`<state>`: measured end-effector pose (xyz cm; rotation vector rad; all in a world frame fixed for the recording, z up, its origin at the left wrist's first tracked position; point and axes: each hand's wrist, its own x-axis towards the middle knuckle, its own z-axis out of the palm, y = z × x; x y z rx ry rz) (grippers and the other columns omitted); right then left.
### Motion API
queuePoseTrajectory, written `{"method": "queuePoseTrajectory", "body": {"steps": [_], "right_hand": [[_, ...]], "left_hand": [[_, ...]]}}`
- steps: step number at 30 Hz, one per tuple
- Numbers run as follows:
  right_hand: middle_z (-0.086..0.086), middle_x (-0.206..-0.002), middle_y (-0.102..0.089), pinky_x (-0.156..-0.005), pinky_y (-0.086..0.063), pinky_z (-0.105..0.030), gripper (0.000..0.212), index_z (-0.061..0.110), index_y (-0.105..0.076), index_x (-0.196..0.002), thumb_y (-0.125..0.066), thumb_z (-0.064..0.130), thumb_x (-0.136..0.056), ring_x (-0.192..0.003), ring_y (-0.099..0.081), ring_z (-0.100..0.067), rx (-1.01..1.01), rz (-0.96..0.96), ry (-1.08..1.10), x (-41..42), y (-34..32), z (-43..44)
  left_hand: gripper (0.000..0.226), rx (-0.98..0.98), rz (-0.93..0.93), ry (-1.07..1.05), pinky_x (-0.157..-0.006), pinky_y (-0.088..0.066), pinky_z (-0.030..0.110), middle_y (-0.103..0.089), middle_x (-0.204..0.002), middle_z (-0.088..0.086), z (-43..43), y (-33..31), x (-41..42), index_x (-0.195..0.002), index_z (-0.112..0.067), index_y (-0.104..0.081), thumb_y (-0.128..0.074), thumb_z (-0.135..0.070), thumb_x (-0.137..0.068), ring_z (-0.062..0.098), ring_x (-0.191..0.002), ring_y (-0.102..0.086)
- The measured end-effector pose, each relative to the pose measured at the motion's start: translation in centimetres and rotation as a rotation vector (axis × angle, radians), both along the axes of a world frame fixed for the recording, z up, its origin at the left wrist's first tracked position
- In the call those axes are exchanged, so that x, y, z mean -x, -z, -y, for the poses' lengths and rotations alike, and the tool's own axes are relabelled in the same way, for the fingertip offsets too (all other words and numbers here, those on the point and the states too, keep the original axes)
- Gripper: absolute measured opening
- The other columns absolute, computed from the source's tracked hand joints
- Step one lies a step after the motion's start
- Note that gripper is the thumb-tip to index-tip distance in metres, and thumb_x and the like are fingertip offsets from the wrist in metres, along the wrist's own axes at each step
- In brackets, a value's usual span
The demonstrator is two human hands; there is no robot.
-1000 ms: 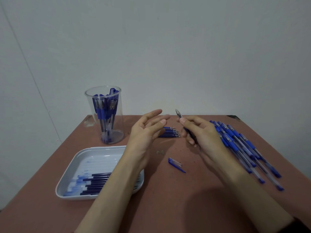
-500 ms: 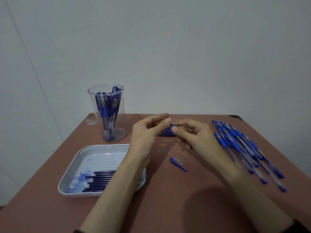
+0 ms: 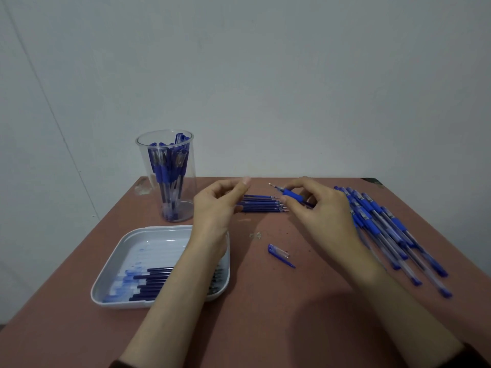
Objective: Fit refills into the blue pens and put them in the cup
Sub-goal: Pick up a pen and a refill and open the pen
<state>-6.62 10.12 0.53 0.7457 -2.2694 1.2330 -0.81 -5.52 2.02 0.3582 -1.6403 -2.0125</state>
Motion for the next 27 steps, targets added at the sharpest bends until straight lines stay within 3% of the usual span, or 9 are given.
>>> {"method": "queuePoseTrajectory", "body": {"steps": [2,6,8,10,17,21,23,27], "right_hand": [[0.005,-0.062,-0.058,-0.058,-0.046,-0.032,0.006,0.025,-0.07,-0.089,-0.071,0.027,-0.083,-0.059,-0.052,-0.011,0.059,0.029,0.031,0.4,0.0,-0.2],[0.004,-0.059,-0.054,-0.055,-0.041,-0.026,0.005,0.024,-0.069,-0.089,-0.07,0.025,-0.085,-0.056,-0.048,-0.009,0.1,0.053,0.037,0.6,-0.1,-0.5],[0.004,-0.059,-0.055,-0.056,-0.043,-0.029,0.004,0.025,-0.068,-0.089,-0.07,0.026,-0.085,-0.057,-0.049,-0.01,0.085,0.048,0.039,0.5,-0.1,-0.5],[0.003,-0.06,-0.056,-0.057,-0.045,-0.032,0.004,0.026,-0.068,-0.089,-0.07,0.026,-0.085,-0.06,-0.051,-0.014,0.071,0.049,0.034,0.4,0.0,-0.4],[0.002,-0.061,-0.058,-0.059,-0.048,-0.036,0.008,0.025,-0.069,-0.091,-0.07,0.028,-0.085,-0.058,-0.052,-0.012,0.042,0.063,0.013,0.4,0.0,-0.2],[0.001,-0.062,-0.058,-0.056,-0.043,-0.027,0.006,0.027,-0.068,-0.09,-0.07,0.027,-0.085,-0.055,-0.048,-0.006,0.044,0.095,-0.007,0.4,0.0,-0.2],[0.001,-0.066,-0.06,-0.055,-0.042,-0.02,0.007,0.03,-0.067,-0.089,-0.07,0.026,-0.085,-0.057,-0.048,-0.003,0.083,0.149,-0.07,0.3,-0.1,-0.2],[0.002,-0.069,-0.063,-0.058,-0.045,-0.023,0.009,0.033,-0.069,-0.09,-0.069,0.025,-0.086,-0.063,-0.053,-0.015,0.113,0.246,-0.227,-0.2,-0.2,0.1]], "left_hand": [[0.008,0.191,0.034,0.034,-0.055,-0.046,0.011,-0.063,-0.069,-0.003,0.0,0.2,0.1,-0.077,-0.017,-0.068,-0.073,-0.011,-0.079,-0.003,-0.056,-0.057],[0.02,0.772,0.167,0.157,-0.059,-0.044,0.006,-0.064,-0.067,-0.012,-0.8,1.2,0.2,-0.083,-0.022,-0.07,-0.073,-0.003,-0.076,-0.005,-0.059,-0.056],[0.026,1.01,0.216,0.231,-0.072,-0.051,0.015,-0.068,-0.074,-0.011,-1.3,1.9,0.2,-0.087,-0.023,-0.071,-0.067,0.0,-0.076,-0.004,-0.068,-0.061],[0.032,1.112,0.25,0.263,-0.08,-0.054,0.026,-0.071,-0.082,-0.006,-1.5,2.2,0.2,-0.093,-0.02,-0.072,-0.062,0.005,-0.076,0.004,-0.076,-0.064],[0.033,1.11,0.254,0.269,-0.082,-0.054,0.025,-0.07,-0.09,-0.003,-1.1,2.3,0.4,-0.1,-0.017,-0.069,-0.062,0.007,-0.078,0.007,-0.081,-0.064],[0.031,1.049,0.227,0.182,-0.072,-0.042,0.005,-0.062,-0.087,-0.009,-0.7,1.7,0.4,-0.112,-0.019,-0.067,-0.069,-0.009,-0.082,-0.001,-0.076,-0.058],[0.025,0.829,0.16,0.117,-0.069,-0.042,0.003,-0.066,-0.085,-0.01,-0.6,1.1,0.3,-0.108,-0.021,-0.069,-0.07,-0.021,-0.083,-0.005,-0.074,-0.059],[0.016,0.331,0.054,0.188,-0.071,-0.05,0.019,-0.074,-0.092,-0.005,-0.7,0.3,-0.2,-0.098,-0.022,-0.072,-0.07,-0.025,-0.083,0.003,-0.088,-0.067]]}}
